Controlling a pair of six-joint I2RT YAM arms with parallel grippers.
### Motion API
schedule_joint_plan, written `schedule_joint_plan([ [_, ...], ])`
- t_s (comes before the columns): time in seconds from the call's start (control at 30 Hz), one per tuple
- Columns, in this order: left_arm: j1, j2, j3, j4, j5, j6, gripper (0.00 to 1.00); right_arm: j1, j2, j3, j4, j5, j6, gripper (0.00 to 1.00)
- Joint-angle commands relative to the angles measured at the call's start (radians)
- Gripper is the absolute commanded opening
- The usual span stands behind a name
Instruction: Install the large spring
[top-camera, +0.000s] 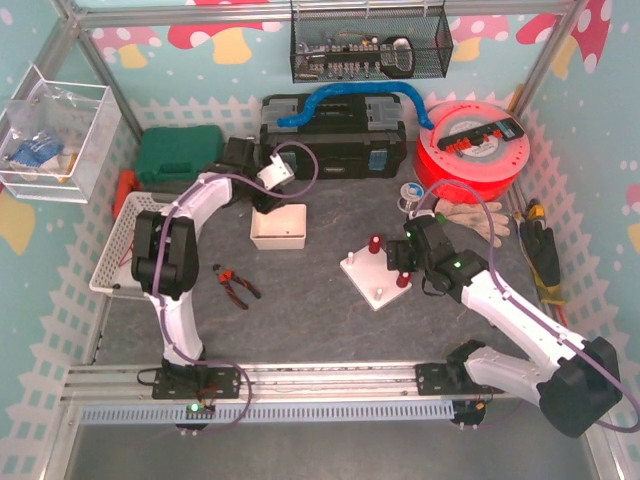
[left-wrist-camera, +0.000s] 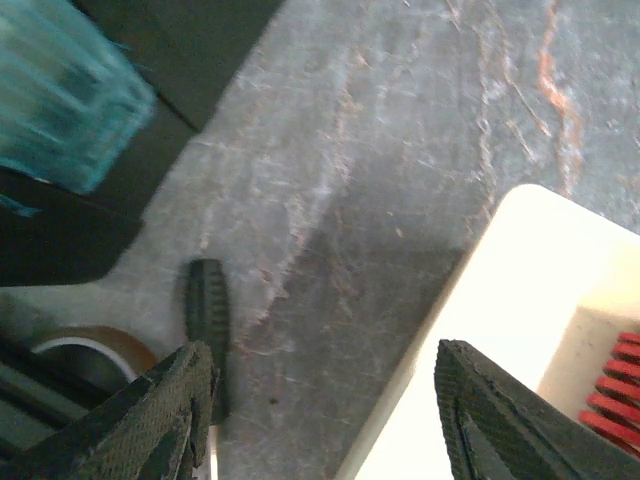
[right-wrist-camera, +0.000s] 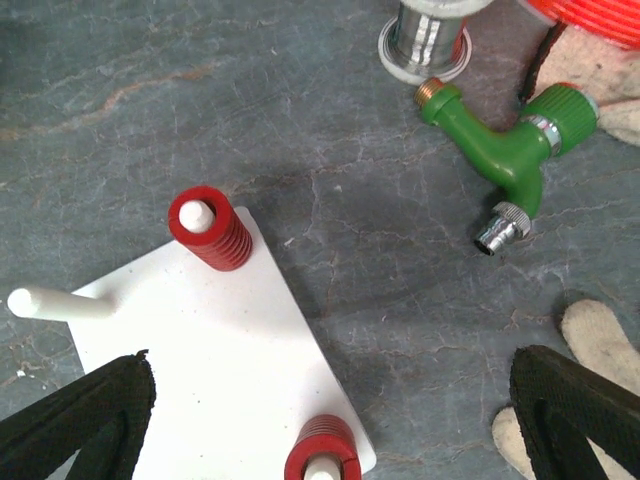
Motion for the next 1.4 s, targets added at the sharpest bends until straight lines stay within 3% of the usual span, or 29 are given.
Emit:
schedule_joint_plan([
  [0.0,-0.002,0.013,-0.045,-0.019,0.057,0.085,0.63,0.004,0.007,0.046,-0.03,0.028,0.009,0.96],
  [0.23,-0.004,0.059,-0.028,-0.013,0.035,0.103,0.59,0.002,0.013,0.068,-0.056,0.047,-0.02,0.96],
  [0.47,-0.006,0.046,-0.069,-0.011,0.02,0.115,0.46,0.003,0.013,0.08,-0.067,0.066,-0.026,0.96],
  [0.73,-0.003,0.001,-0.111,-0.011,-0.007,0.103,0.18,0.002,0.033,0.081,-0.066,0.083,-0.028,0.96],
  [0.93,-0.003,-0.054,-0.162,0.018,-0.062,0.067,0.07,0.003,0.041,0.084,-0.064,0.082,-0.028,0.96],
  [1.37,0.003,-0.106,-0.275,0.112,-0.2,-0.218,0.03,0.002,0.038,0.103,-0.066,0.086,-0.068,0.96],
])
